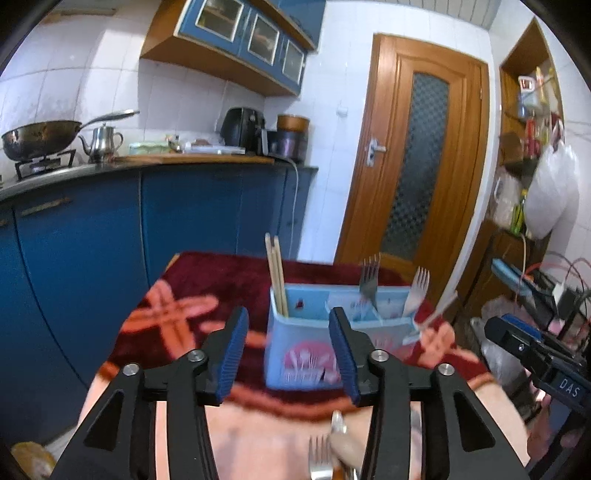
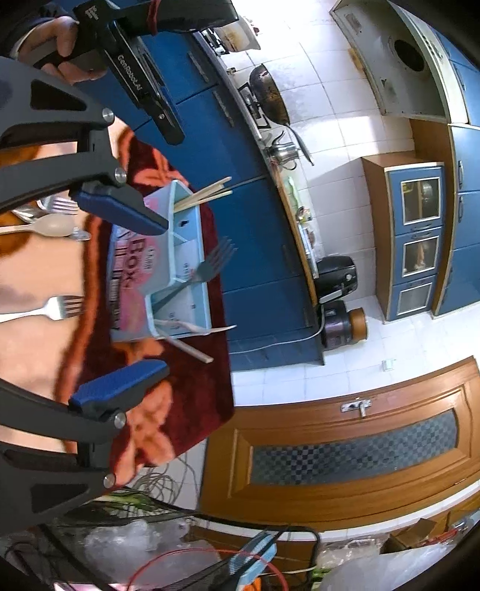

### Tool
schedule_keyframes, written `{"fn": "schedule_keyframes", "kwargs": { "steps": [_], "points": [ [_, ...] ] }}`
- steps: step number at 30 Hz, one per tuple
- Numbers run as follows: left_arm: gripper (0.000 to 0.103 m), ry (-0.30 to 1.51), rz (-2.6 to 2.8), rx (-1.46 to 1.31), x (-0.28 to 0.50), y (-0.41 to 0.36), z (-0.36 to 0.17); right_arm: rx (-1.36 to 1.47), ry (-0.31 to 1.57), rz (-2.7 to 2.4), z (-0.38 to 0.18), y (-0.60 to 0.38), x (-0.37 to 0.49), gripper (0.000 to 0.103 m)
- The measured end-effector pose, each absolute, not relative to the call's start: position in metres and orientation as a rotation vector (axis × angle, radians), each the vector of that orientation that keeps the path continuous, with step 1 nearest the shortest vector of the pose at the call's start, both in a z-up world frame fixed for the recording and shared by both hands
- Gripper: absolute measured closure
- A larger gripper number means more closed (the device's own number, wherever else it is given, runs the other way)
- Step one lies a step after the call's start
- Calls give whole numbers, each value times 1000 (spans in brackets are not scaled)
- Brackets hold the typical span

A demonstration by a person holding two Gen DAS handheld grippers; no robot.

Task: Organize utensils
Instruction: 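Move both open tools back over the forks and spoon on the blanket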

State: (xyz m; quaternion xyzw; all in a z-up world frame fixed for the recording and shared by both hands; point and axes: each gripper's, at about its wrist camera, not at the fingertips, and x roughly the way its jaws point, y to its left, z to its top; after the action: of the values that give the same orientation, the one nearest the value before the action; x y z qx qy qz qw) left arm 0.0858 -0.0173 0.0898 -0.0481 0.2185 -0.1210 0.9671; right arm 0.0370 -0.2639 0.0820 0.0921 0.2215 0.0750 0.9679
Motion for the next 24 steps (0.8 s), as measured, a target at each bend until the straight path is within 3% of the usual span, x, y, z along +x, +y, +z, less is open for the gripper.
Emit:
{"fn": "schedule_keyframes", "kwargs": {
  "steps": [6, 24],
  "points": [
    [54, 566, -240, -73, 79, -20, 70, 187, 528, 147, 60, -267, 32, 23],
    [49, 805, -230, -6, 78, -39, 12, 238, 663, 145, 13, -281, 19, 21]
  ]
}}
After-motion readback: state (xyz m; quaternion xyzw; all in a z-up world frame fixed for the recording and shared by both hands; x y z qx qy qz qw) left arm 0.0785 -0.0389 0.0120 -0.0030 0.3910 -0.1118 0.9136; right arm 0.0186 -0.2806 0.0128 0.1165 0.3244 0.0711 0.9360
